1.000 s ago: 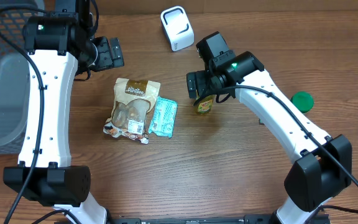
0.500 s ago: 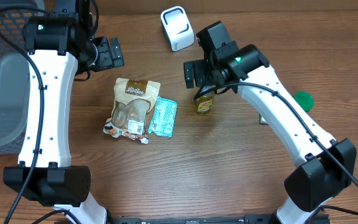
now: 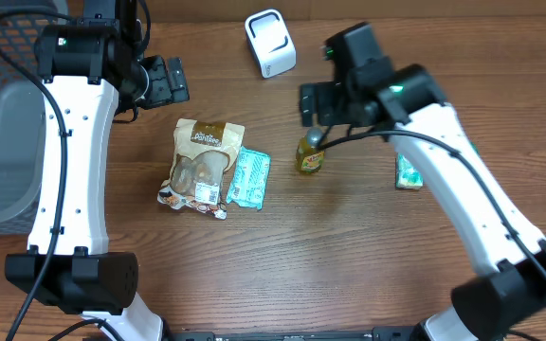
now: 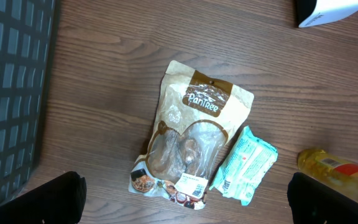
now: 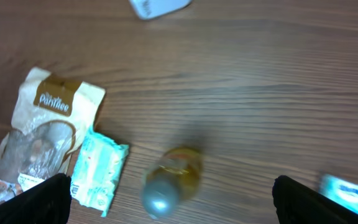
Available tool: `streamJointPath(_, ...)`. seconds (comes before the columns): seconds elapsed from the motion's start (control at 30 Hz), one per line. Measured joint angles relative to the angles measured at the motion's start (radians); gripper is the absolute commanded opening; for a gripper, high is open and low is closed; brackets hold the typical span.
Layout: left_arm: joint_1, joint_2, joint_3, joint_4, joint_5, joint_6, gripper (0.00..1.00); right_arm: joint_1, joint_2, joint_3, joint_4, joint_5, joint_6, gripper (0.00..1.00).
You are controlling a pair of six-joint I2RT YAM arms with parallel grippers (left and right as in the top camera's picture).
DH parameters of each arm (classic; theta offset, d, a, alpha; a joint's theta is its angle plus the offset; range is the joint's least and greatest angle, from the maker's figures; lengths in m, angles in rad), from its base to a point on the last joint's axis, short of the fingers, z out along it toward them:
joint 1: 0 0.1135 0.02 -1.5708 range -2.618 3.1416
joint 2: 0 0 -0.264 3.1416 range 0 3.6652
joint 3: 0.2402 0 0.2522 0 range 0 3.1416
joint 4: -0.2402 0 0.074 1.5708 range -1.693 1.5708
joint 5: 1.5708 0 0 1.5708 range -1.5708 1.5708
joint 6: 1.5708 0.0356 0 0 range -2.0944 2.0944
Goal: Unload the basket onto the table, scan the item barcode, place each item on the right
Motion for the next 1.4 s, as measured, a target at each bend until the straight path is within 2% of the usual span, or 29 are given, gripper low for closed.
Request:
streamJointPath(0.33, 0.000, 0.000, 0.000, 0.000, 0.000, 0.000, 0.99, -0.146, -0.048, 0.019, -0.167, 0.000, 0.045, 1.00)
streamJointPath(0.63, 0.000, 0.000, 0.000, 0.000, 0.000, 0.000, 1.00, -0.214, -0.048, 0.019, -0.242, -0.029, 0.116, 1.00)
streamJointPath(0.73, 0.000, 0.000, 0.000, 0.000, 0.000, 0.000, 0.99, -0.215, -0.048, 0.019, -0.246, -0.098, 0.143, 0.84)
streamJointPath(0.8, 0.000, 0.000, 0.000, 0.000, 0.000, 0.000, 1.00, -0.215, -0.048, 0.019, -0.247, -0.143, 0.158, 0.70)
streamJointPath(0.83, 0.000, 0.000, 0.000, 0.000, 0.000, 0.000, 1.00, -0.212, -0.048, 0.019, -0.249, -0.158, 0.166, 0.66)
streamJointPath(0.93, 0.000, 0.000, 0.000, 0.000, 0.000, 0.000, 0.99, -0.201, -0.043, 0.019, -0.248, -0.190, 0.247, 0.64)
streamJointPath(1.07, 0.000, 0.000, 0.000, 0.000, 0.000, 0.000, 0.99, -0.168, -0.022, 0.011, -0.201, -0.207, 0.389, 0.66)
streamJointPath(1.13, 0.000, 0.000, 0.000, 0.000, 0.000, 0.000, 1.00, -0.140, -0.008, -0.011, -0.162, -0.211, 0.472, 0.80)
streamJointPath(1.17, 0.000, 0.000, 0.000, 0.000, 0.000, 0.000, 1.00, -0.123, 0.000, -0.027, -0.143, -0.215, 0.518, 0.82)
streamJointPath(1.4, 0.000, 0.000, 0.000, 0.000, 0.000, 0.000, 1.00, -0.021, 0.082, -0.111, -0.023, -0.225, 0.714, 0.82)
